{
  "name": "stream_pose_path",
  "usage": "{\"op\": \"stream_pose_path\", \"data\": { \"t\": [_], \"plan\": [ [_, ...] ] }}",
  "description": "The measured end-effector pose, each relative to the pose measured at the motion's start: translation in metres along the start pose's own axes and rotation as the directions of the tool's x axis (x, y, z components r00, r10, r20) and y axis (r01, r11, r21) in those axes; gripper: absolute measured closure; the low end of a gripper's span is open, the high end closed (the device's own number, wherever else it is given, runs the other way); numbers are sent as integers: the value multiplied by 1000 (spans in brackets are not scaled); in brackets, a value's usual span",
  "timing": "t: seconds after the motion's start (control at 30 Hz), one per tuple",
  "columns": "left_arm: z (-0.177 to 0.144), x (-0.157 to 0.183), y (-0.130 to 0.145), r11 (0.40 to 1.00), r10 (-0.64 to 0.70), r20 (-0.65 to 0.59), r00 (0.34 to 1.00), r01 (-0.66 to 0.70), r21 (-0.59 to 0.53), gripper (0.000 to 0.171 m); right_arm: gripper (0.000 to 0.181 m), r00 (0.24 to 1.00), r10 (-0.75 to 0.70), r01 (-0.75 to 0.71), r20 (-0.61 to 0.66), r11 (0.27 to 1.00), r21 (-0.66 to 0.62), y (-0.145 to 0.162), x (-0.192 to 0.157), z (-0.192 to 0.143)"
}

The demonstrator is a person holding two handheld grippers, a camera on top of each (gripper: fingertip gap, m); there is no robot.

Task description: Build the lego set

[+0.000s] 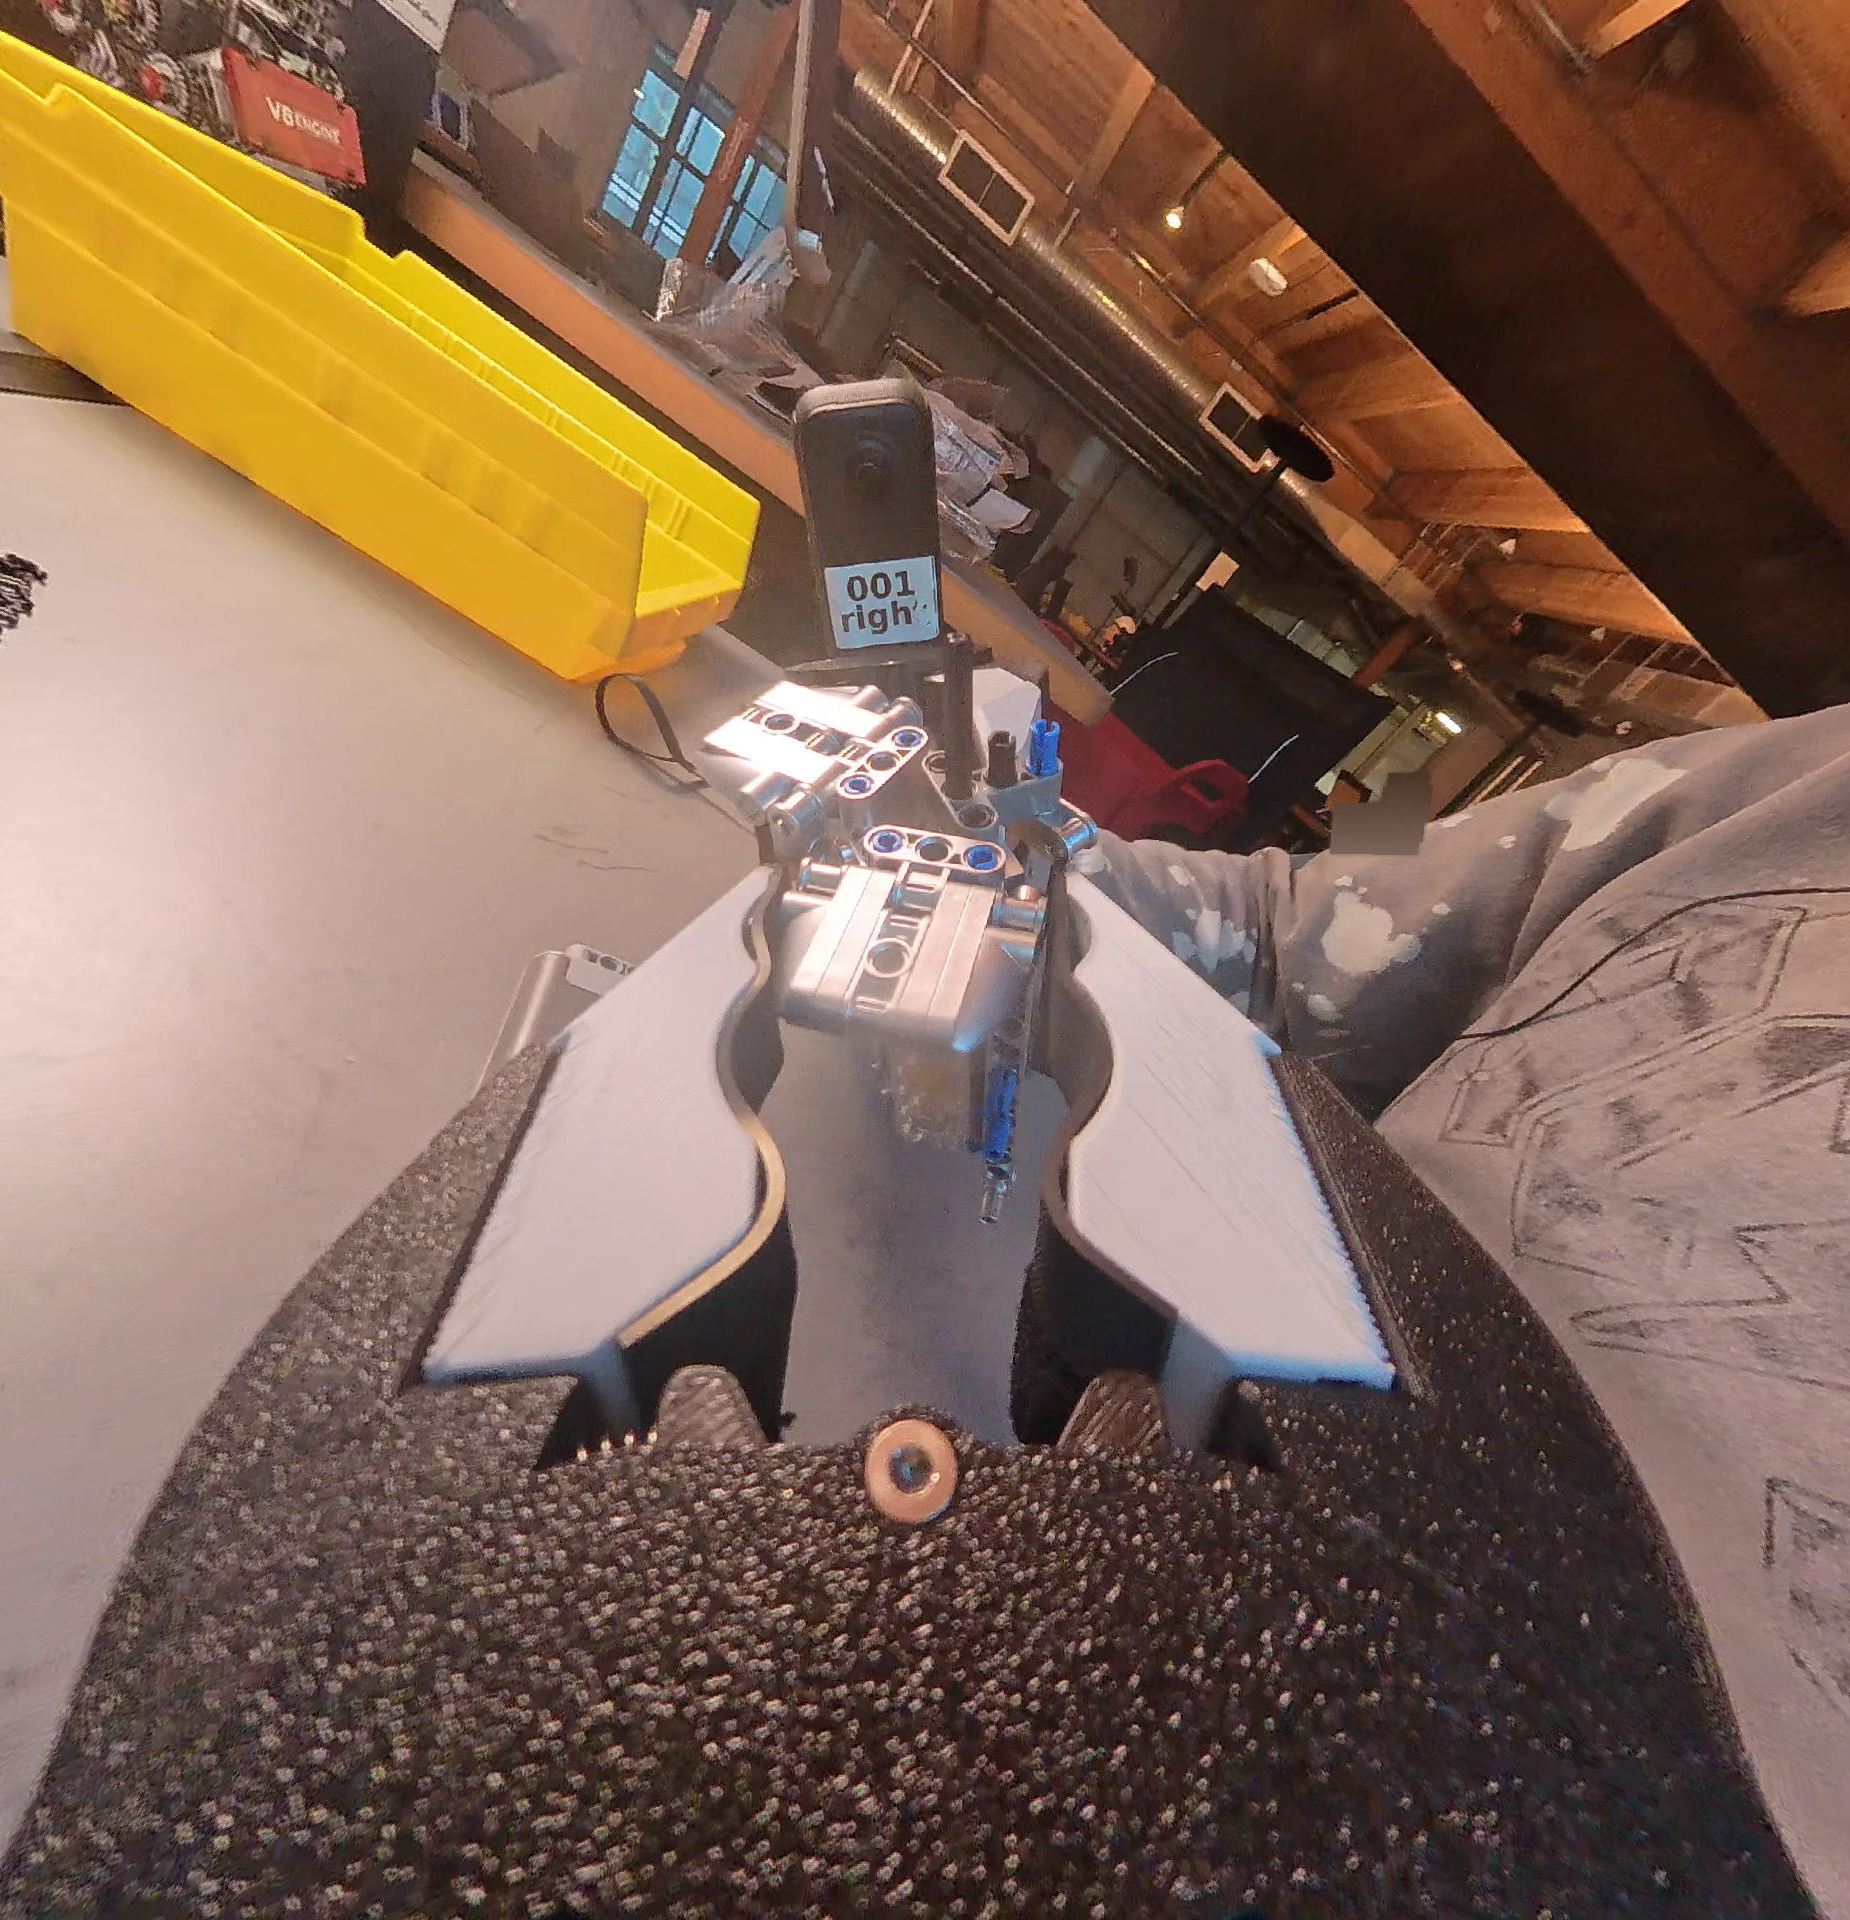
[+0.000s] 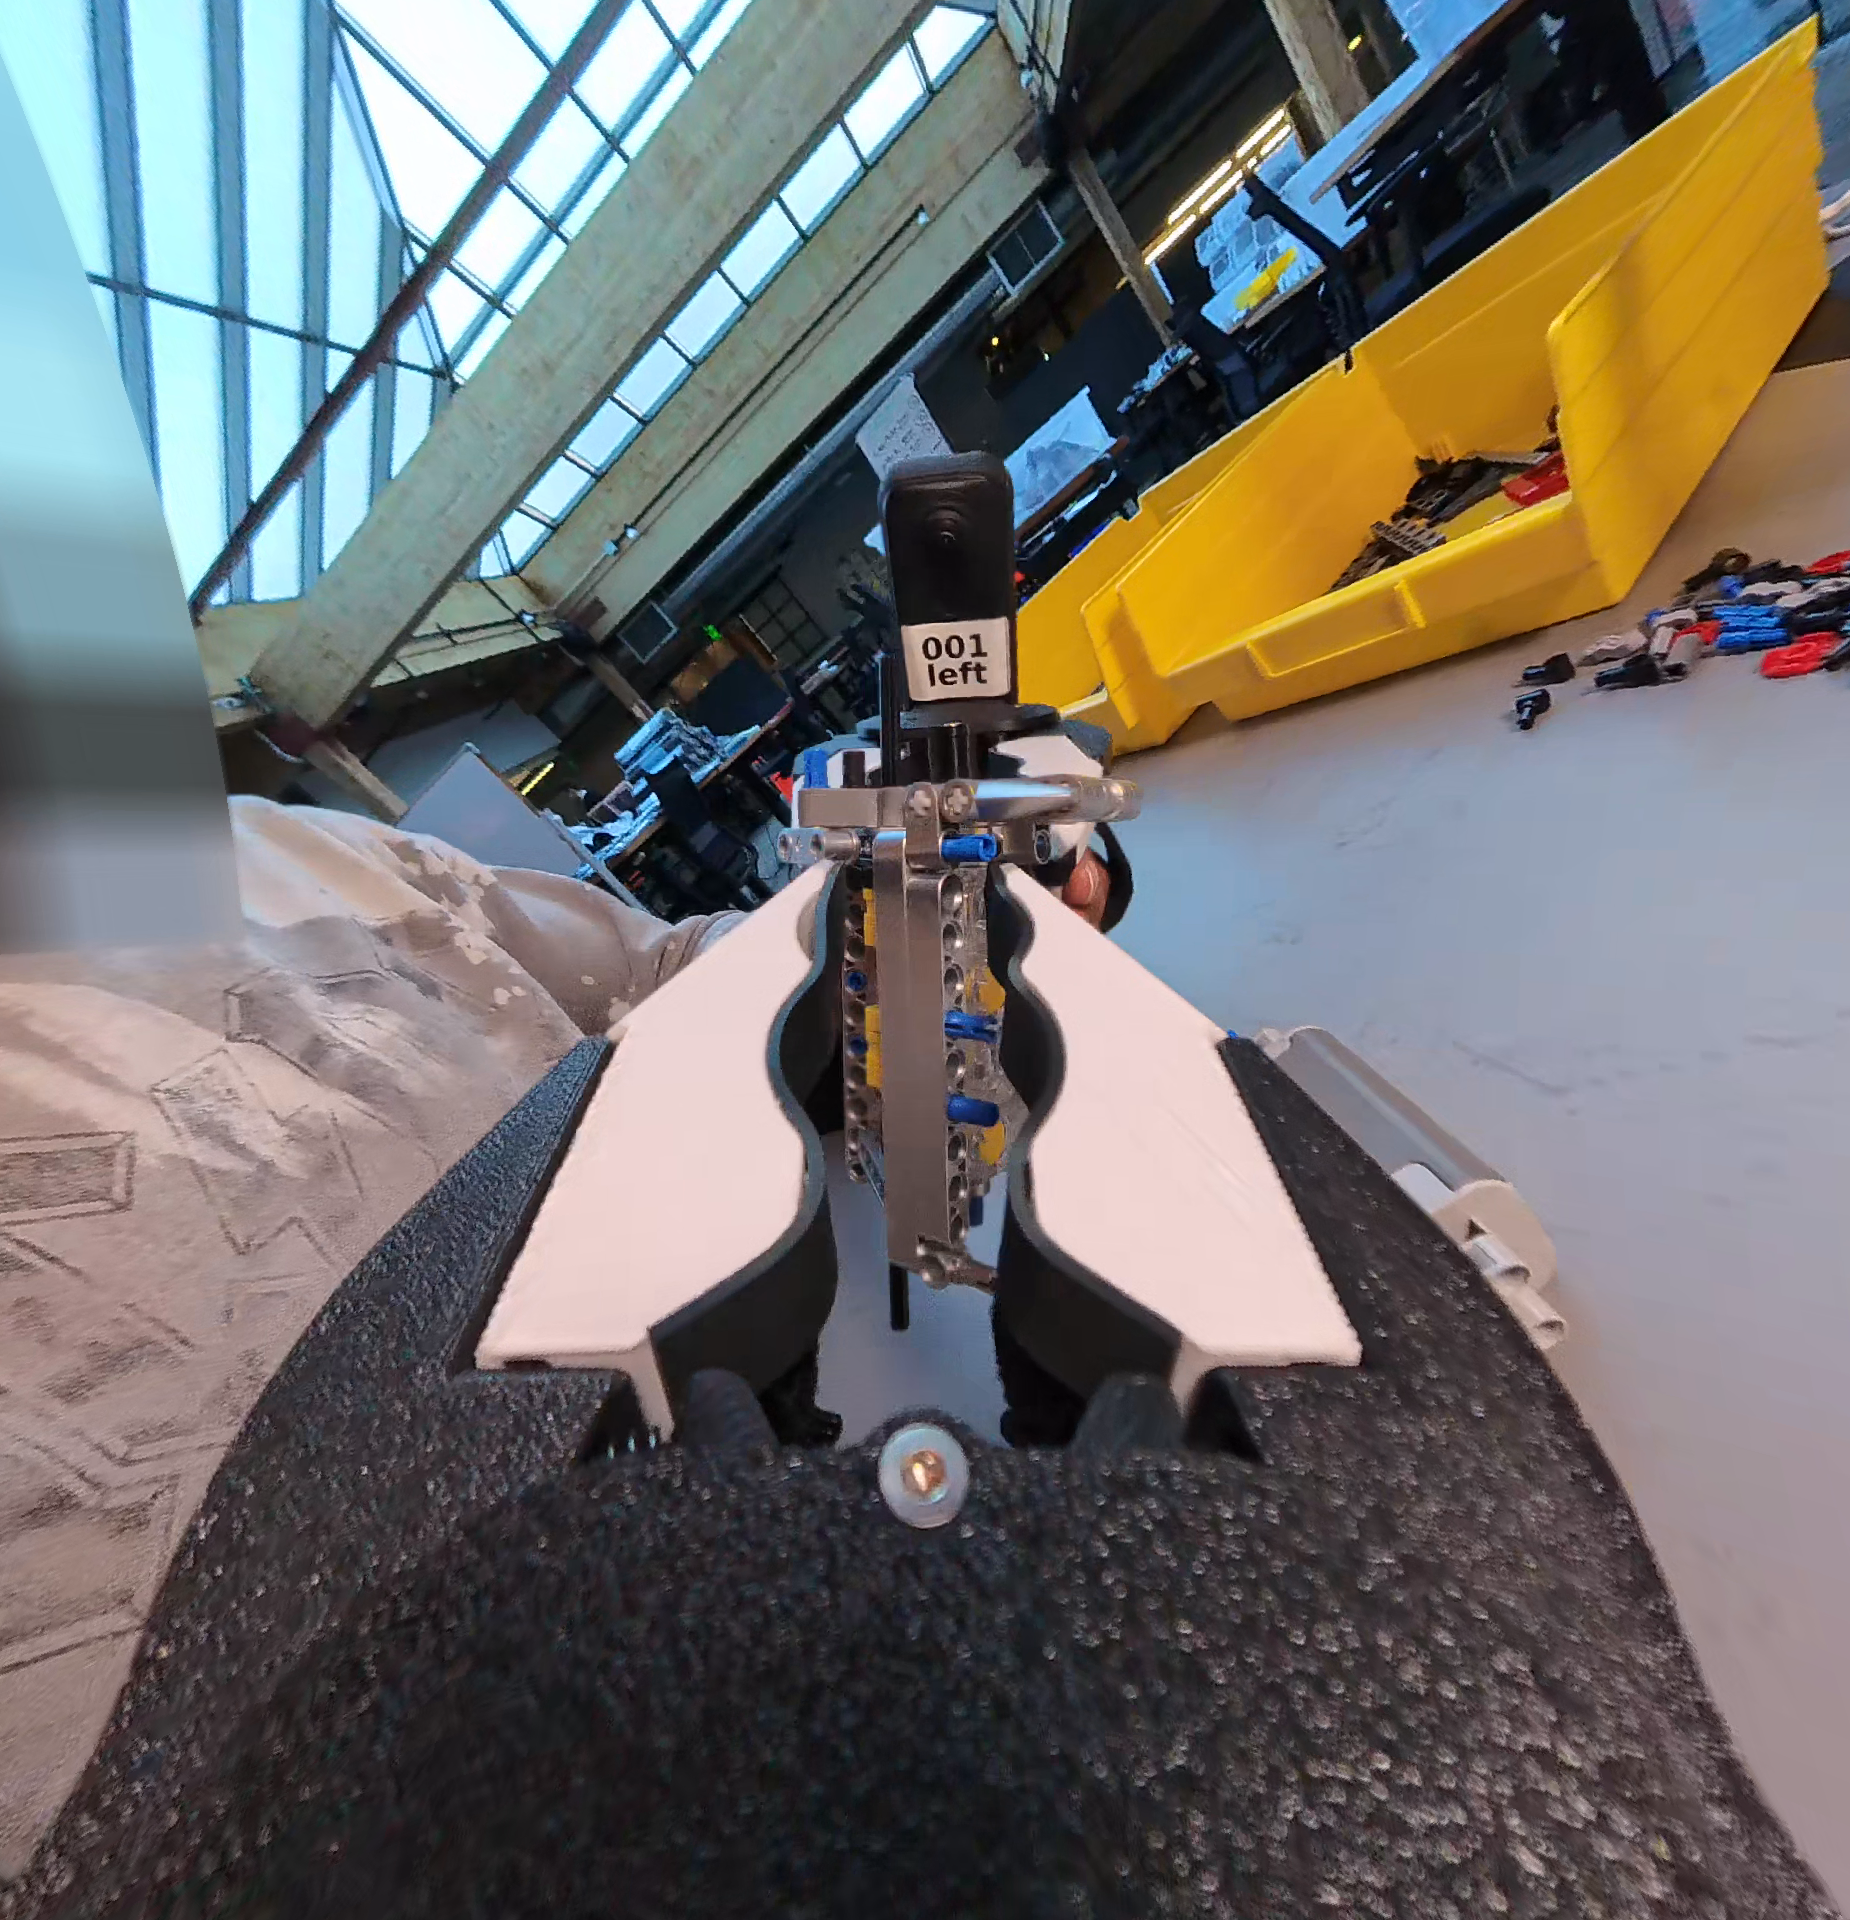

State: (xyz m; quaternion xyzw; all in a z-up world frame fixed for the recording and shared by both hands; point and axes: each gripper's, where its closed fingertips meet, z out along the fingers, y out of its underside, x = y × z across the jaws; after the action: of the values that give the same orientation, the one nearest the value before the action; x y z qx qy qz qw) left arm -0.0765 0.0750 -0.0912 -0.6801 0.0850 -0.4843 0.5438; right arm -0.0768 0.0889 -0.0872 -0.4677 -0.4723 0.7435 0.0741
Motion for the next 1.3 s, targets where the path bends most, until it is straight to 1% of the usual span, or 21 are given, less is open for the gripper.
{"op": "stream_pose_path", "data": {
  "t": [0.13, 0.27, 0.4, 0.5, 0.57, 0.6, 0.7, 0.77, 0.83, 0.93, 1.03, 1.1, 1.17, 1.23, 1.3],
  "plan": [
    [-1, 5, -4, 997, -70, -68, 995, 72, 39, 125, 156, 1000, -20, 20, 18, 1000, 4, -1, -4, 1],
    [-5, 5, -11, 990, -109, -104, 989, 118, 83, 127, 140, 999, -49, 49, 16, 998, -26, 2, -7, 2],
    [-9, 5, -17, 980, -141, -135, 981, 158, 122, 127, 131, 998, -65, 63, -11, 993, -102, 20, 0, 8],
    [-10, 8, -20, 975, -151, -169, 974, 175, 137, 126, 135, 999, -7, 12, 39, 992, -123, 28, -6, 15],
    [-10, 10, -21, 973, -156, -185, 970, 183, 142, 127, 147, 996, 29, -19, 87, 994, -111, 30, -13, 20],
    [-10, 11, -21, 973, -154, -189, 970, 182, 141, 127, 148, 994, 50, -40, 99, 994, -103, 30, -14, 21],
    [-10, 12, -20, 977, -141, -190, 972, 168, 133, 126, 153, 995, 51, -41, 88, 993, -106, 30, -13, 20],
    [-10, 8, -19, 980, -132, -157, 979, 153, 130, 125, 155, 998, 37, -31, 58, 994, -102, 29, -9, 19],
    [-11, 0, -18, 985, -107, -95, 990, 119, 124, 123, 155, 1000, 13, -11, 15, 995, -97, 27, -4, 17],
    [-16, -14, -17, 996, -14, 29, 999, 11, 90, 118, 154, 995, -68, 59, -75, 992, -108, 22, 5, 9],
    [-23, -28, -14, 995, 94, 150, 984, -99, 27, 118, 154, 970, -171, 149, -171, 980, -135, 13, 14, -4],
    [-26, -37, -10, 988, 156, 217, 964, -153, -30, 118, 154, 950, -209, 174, -232, 971, -162, 11, 21, -13],
    [-26, -45, -2, 977, 209, 258, 943, -191, -94, 118, 154, 945, -200, 162, -260, 973, -163, 10, 26, -20],
    [-24, -51, 5, 964, 254, 283, 925, -219, -150, 118, 154, 949, -155, 115, -274, 981, -156, 12, 30, -24],
    [-22, -51, 11, 955, 278, 282, 918, -232, -185, 118, 154, 964, -94, 52, -247, 984, -169, 20, 28, -23]
  ]
}}
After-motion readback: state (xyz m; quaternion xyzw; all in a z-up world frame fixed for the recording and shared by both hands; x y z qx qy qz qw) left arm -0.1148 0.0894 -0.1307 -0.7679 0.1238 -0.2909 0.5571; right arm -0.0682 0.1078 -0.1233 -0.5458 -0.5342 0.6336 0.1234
